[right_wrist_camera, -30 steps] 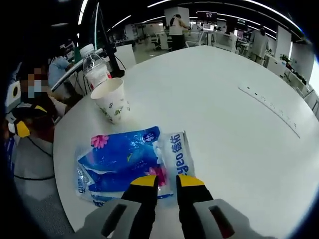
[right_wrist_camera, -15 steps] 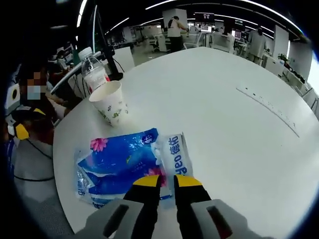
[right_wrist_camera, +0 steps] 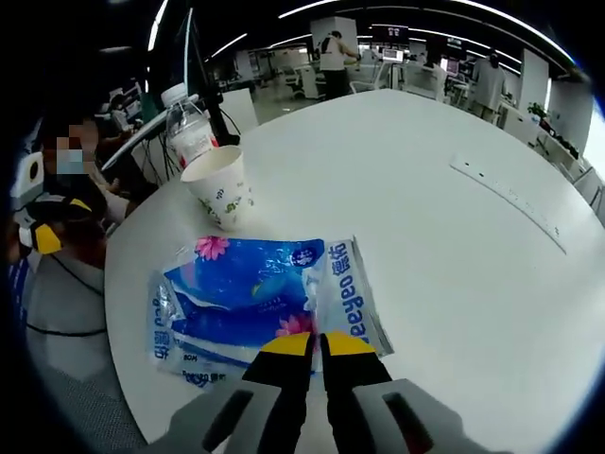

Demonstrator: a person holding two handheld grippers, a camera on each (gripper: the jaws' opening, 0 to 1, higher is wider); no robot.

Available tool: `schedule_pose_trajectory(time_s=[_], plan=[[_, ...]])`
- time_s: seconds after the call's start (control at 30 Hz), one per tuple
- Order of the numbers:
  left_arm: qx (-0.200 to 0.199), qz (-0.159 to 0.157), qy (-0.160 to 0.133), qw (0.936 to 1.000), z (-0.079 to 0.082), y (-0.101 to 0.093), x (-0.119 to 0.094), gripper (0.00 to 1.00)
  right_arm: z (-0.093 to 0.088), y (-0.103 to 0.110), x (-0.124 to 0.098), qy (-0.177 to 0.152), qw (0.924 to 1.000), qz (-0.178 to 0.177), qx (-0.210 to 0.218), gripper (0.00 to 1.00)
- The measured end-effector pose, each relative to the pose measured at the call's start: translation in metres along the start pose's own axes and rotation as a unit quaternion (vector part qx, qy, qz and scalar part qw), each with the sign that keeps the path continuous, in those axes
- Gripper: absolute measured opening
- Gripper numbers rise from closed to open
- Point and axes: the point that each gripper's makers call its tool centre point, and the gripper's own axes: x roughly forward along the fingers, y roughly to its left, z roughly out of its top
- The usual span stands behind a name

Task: Arrange the tabletop items into an orderly group along one side of the table until the central work area is clear of visible clutter.

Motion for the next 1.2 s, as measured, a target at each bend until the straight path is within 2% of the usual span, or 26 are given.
schedule_pose_trajectory(time_s=[0.17,0.3,0.63,0.83,1.03,1.13,1.2], plan=[[0.002,-0.005,0.001,1.0,0.0,-0.004,0.002,0.56,-0.002,-0.002,-0.005,-0.007,0.9998,-0.007,0.015,0.01],[0.005,-0.007,0.003,1.0,0.001,-0.007,0.003,0.56,-0.013,-0.002,-0.014,-0.017,0.9981,-0.005,0.059,0.01],[0.018,-0.019,0.008,0.9996,0.002,-0.011,0.009,0.57,-0.035,0.008,-0.028,-0.016,0.9963,-0.009,0.083,0.01],[0.019,-0.026,0.009,0.9994,0.004,-0.014,0.013,0.56,-0.045,0.011,-0.032,-0.012,0.9962,-0.01,0.085,0.02],[0.021,-0.032,0.017,0.9991,0.0,-0.02,0.015,0.56,-0.051,0.032,-0.033,-0.011,0.9971,0.0,0.075,0.03],[0.024,-0.035,0.018,0.9989,-0.001,-0.019,0.016,0.56,-0.061,0.044,-0.032,0.008,0.9993,0.005,0.035,0.04],[0.026,-0.035,0.019,0.9988,0.0,-0.019,0.017,0.57,-0.064,0.051,-0.032,0.006,0.9991,0.005,0.041,0.04]])
